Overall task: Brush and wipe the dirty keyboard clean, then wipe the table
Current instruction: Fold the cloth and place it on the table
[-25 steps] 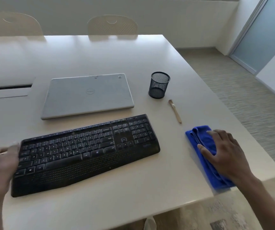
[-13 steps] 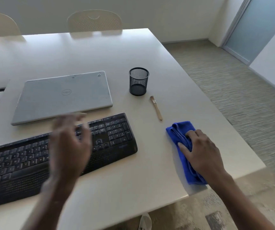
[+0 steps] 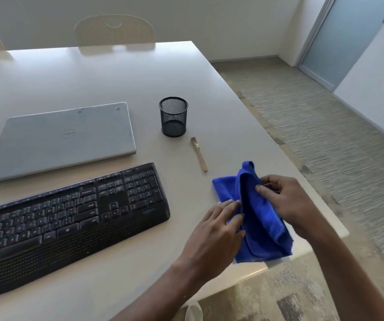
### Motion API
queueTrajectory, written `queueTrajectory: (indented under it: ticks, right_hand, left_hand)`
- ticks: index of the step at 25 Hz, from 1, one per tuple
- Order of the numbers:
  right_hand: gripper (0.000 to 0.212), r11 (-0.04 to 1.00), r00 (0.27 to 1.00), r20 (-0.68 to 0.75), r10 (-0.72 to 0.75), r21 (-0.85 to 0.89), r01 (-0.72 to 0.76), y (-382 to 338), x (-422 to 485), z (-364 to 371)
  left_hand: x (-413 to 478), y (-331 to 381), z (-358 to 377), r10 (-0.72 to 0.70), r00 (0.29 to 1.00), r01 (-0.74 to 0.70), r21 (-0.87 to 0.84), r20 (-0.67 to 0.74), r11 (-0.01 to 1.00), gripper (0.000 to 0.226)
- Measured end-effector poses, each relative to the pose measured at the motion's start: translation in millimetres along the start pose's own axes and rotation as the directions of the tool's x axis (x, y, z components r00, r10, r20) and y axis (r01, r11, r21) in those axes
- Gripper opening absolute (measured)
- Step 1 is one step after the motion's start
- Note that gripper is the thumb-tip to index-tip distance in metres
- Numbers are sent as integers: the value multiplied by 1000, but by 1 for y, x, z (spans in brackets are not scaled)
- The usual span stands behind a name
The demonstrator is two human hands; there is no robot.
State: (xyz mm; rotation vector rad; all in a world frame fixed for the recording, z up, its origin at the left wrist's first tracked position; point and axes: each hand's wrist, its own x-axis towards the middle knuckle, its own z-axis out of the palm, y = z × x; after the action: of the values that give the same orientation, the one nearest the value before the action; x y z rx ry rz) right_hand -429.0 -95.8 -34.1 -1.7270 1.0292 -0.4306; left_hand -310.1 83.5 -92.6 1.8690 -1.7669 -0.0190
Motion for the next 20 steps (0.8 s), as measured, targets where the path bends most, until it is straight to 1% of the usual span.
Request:
queueTrajectory:
  ticks: [1, 2, 4, 6, 7, 8, 10, 11, 12, 13, 14, 16, 18, 19, 20]
  right_hand:
    - [15, 996, 999, 6, 37, 79, -37, -4, 1, -10]
    - [15, 994, 998, 14, 62, 95, -63, -6, 1, -17]
    - [13, 997, 996, 45, 76, 17, -77, -7, -2, -16]
    - [7, 994, 995, 82, 51, -97, -43, -2, -5, -1]
    - [5, 987, 997, 76, 34, -162, -22, 0, -6, 7]
    - [4, 976, 998, 58, 19, -217, -6, 0, -8, 12]
    - [10, 963, 999, 48, -5, -271, 17, -5, -12, 14]
    - [16, 958, 998, 70, -10, -286, 29, -7, -15, 14]
    - [20, 951, 995, 94, -16, -305, 45, -10, -17, 14]
    - [23, 942, 994, 110, -27, -331, 63, -11, -19, 14]
    - [25, 932, 992, 122, -41, -354, 82, -13, -20, 14]
    - [29, 924, 989, 139, -55, -369, 103, -14, -18, 10]
    - [41, 943, 991, 124, -56, -318, 93, -16, -13, -1]
    - [48, 967, 993, 107, -46, -244, 72, -17, -9, -9]
    - [52, 989, 995, 97, -29, -144, 43, -17, -2, -20]
  left_hand:
    - [0, 0, 2, -12, 1000, 12, 3, -18, 1000, 31]
    - [0, 1, 5, -62, 997, 61, -29, -41, 998, 31]
    - [2, 2, 6, -221, 974, 215, -95, -54, 972, 36]
    - [13, 7, 3, -394, 919, 395, -88, 29, 914, 43]
    - [22, 8, 2, -460, 885, 464, -65, 78, 883, 40]
    - [33, 9, -1, -496, 860, 504, -40, 118, 863, 35]
    - [52, 11, -6, -516, 840, 528, -39, 166, 848, 27]
    - [58, 13, -9, -503, 845, 523, -83, 181, 848, 25]
    - [63, 13, -11, -488, 850, 522, -187, 200, 832, 26]
    - [66, 13, -13, -473, 851, 525, -326, 229, 786, 30]
    - [68, 12, -14, -458, 848, 529, -460, 266, 713, 38]
    - [73, 13, -16, -415, 857, 510, -622, 306, 594, 52]
    - [75, 12, -15, -408, 868, 476, -703, 282, 528, 59]
    - [76, 13, -13, -427, 872, 457, -714, 240, 531, 58]
    - [76, 14, -10, -457, 872, 442, -691, 179, 572, 54]
